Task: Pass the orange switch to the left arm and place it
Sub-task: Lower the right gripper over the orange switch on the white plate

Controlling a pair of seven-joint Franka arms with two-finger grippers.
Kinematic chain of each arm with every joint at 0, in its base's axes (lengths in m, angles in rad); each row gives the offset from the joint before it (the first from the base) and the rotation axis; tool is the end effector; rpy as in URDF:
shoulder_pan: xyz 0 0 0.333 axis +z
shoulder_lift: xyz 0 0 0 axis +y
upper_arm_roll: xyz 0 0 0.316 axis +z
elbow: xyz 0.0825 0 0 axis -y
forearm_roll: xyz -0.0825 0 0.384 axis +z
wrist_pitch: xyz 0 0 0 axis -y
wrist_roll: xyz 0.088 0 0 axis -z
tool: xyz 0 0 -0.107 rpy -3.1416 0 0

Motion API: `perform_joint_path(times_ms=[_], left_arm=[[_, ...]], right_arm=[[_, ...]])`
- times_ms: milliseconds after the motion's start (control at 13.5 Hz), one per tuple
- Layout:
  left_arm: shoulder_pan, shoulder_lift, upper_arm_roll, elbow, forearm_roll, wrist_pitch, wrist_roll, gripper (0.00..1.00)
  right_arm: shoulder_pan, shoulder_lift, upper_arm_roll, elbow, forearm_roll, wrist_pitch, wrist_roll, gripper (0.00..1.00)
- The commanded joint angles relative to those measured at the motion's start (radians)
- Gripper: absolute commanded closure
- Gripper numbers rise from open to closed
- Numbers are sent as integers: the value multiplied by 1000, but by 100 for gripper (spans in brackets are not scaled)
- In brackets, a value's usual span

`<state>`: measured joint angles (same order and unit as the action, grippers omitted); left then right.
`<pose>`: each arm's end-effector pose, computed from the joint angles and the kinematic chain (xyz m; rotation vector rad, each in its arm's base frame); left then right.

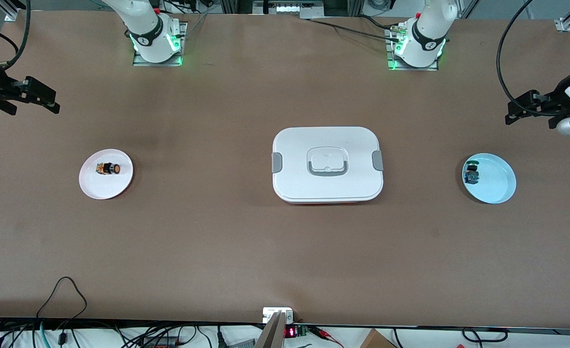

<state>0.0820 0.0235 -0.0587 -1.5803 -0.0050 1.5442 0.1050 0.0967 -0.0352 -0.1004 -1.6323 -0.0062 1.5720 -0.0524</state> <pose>0.5577 0.0128 0.6047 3.1274 -0.1278 -0.0924 0.5427 -0.0036 0.6148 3.1384 0.0767 -0.0398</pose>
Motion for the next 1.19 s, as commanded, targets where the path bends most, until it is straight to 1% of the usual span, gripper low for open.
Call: perform_joint_path(times_ms=[0, 297, 816, 1113], left_arm=[[5, -4, -6, -6, 19, 10, 7, 0], [5, -4, -6, -4, 19, 10, 7, 0], [5, -4, -6, -4, 19, 10, 7, 0], [5, -2, -6, -6, 19, 10, 7, 0]], right_arm=[[0, 3, 1, 22, 5, -27, -12, 0], [3, 12, 1, 20, 5, -26, -23, 0], [-11, 112, -4, 20, 6, -24, -21, 0], [-11, 161, -4, 17, 0, 42, -14, 0]])
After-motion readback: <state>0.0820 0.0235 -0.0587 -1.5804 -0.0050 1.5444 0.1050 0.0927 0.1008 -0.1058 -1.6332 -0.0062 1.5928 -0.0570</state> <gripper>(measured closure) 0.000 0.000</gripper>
